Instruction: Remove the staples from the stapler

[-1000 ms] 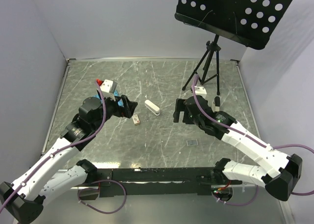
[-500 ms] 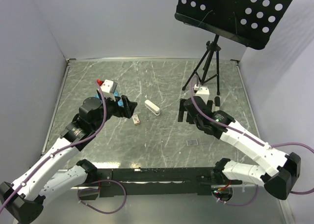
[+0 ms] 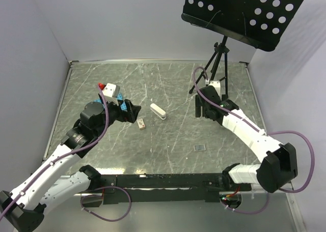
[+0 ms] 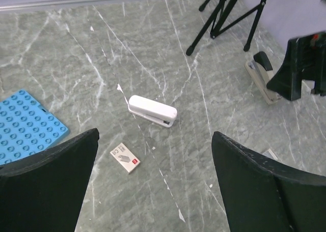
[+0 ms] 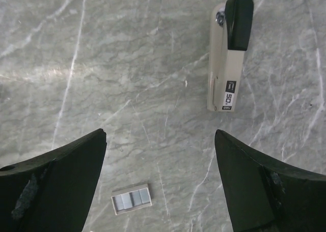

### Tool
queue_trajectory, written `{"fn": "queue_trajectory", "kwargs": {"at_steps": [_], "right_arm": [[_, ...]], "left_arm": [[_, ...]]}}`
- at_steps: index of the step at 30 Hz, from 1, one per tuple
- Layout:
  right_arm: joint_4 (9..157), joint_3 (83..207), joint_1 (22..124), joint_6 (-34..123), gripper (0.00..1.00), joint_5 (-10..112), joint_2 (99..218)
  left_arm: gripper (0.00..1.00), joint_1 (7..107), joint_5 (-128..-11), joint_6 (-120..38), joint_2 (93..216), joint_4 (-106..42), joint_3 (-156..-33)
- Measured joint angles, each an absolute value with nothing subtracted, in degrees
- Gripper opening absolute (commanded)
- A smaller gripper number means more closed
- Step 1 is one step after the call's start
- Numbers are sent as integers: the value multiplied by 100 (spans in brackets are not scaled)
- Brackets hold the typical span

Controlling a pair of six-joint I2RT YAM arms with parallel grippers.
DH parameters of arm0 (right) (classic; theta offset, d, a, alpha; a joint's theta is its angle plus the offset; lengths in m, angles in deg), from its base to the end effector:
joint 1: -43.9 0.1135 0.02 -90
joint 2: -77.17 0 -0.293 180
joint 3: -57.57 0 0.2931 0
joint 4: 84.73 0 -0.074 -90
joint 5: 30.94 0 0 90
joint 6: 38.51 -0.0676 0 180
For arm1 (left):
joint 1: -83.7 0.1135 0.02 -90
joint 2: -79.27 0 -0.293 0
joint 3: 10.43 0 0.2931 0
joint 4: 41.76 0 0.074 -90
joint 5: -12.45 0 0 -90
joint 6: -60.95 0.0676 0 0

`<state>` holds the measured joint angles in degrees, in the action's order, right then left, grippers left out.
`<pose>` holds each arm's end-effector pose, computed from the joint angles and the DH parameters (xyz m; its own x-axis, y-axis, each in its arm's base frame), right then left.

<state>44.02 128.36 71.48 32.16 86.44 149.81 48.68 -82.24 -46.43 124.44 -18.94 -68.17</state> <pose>0.2856 0.1141 0.2765 -0.7239 -0.0465 -0.6883 0.0776 0.9859 -0.1483 0.1986 -0.1324 0.3599 -0.2902 -0.1601 -0.9435 0.4394 0.8535 -0.2801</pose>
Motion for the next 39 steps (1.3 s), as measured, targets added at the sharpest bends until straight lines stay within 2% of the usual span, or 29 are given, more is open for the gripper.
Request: {"fn": "queue_trajectory", "kwargs": {"at_steps": [5,9,15,21,24,25,34,39], "right_arm": [[4408,12816,6627,3402,93,8381,15438],[4367,12943,5755,3660,92,8189,16028],[4406,13284,5065,3948,81,7802,16732],[4485,13494,4693,4221,66,7352,17353],[4550,13599,4566,4333,54,7256,17659],[4559,13599,4536,4363,44,7230,17709],[4675,13601,4468,4567,0,6991,17779],[4734,13417,4702,4589,0,6716,17388]], "left_arm": [[97,4863,-8351,-4626,12304,-1894,-6817],[97,4861,-8364,-4626,12271,-1892,-6817],[97,4861,-8381,-4613,12265,-1892,-6817],[99,4850,-8344,-4556,12265,-1892,-6817],[97,4848,-8342,-4517,12265,-1892,-6817],[96,4846,-8342,-4514,12265,-1894,-6817],[86,4846,-8340,-4514,12278,-1894,-6813],[79,4844,-8340,-4722,12551,-1824,-6848]]}}
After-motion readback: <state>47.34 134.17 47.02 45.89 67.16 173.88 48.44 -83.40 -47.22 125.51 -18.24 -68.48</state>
